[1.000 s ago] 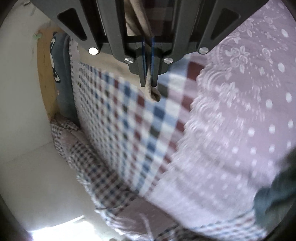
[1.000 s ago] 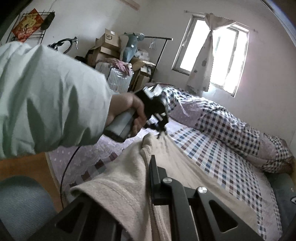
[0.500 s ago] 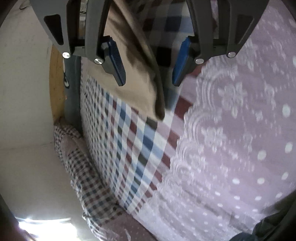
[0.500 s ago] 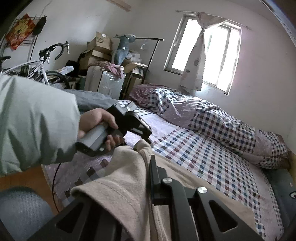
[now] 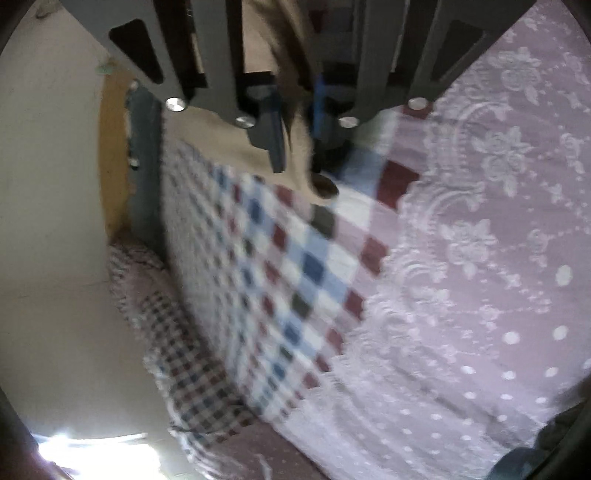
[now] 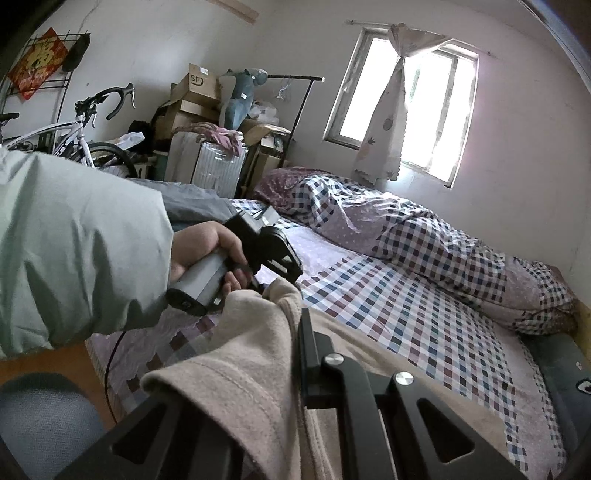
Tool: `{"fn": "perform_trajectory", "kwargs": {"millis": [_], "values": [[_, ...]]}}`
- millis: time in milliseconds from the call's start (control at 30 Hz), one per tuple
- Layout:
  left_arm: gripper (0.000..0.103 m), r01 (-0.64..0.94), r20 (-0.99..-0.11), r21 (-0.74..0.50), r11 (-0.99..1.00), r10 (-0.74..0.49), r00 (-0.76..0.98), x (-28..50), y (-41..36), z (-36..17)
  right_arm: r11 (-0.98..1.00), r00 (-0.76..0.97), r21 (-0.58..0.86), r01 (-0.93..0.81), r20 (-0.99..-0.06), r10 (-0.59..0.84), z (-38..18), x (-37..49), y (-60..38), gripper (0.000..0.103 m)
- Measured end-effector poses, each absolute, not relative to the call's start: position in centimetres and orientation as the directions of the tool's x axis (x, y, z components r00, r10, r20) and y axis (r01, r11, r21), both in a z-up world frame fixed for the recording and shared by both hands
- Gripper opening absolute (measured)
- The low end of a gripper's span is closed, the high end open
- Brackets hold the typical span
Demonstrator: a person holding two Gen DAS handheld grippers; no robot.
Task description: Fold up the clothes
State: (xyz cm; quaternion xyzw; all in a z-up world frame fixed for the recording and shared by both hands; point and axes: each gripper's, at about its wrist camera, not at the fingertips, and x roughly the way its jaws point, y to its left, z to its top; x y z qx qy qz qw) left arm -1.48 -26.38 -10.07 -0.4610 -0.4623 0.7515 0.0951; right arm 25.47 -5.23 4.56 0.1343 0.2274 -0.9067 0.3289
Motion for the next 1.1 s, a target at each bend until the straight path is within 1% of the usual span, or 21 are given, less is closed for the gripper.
{"fn": "perform_trajectory", "kwargs": {"millis": [33,233,400,600,833,1100], "values": [[0.008,0.271,-0.598,-0.785,-0.557,0.566,-0.567,-1.5,-26.3,-9.5,-0.682,-0.750,-0.326,0.654,-0.393,-0.532,4.5,25.6,-5.2,0.004],[0.005,0.201,-0.558,-0.792,-0.576,0.550,-0.622,-1.9,-25.2,-4.9,-0.703,-0.762,-0.321,0.635,-0.406,-0.504,3.8,25.8,-4.2,0.004],[0.004,0.148,-0.525,-0.795,-0.588,0.546,-0.653,-2.2,-22.7,-0.4,-0.726,-0.774,-0.309,0.615,-0.412,-0.481,3.7,26.5,-2.5,0.004],[0.004,0.091,-0.492,-0.796,-0.599,0.551,-0.674,-2.7,-19.2,4.6,-0.774,-0.799,-0.271,0.572,-0.397,-0.451,4.5,27.6,0.7,0.004],[0.004,0.029,-0.486,-0.778,-0.628,0.571,-0.662,-4.1,-12.5,8.9,-0.840,-0.821,-0.186,0.510,-0.396,-0.411,5.1,28.5,5.4,0.004],[0.003,-0.021,-0.504,-0.751,-0.660,0.593,-0.628,-6.4,-3.1,11.0,-0.897,-0.839,-0.088,0.433,-0.404,-0.365,5.6,28.8,11.8,0.004]]}}
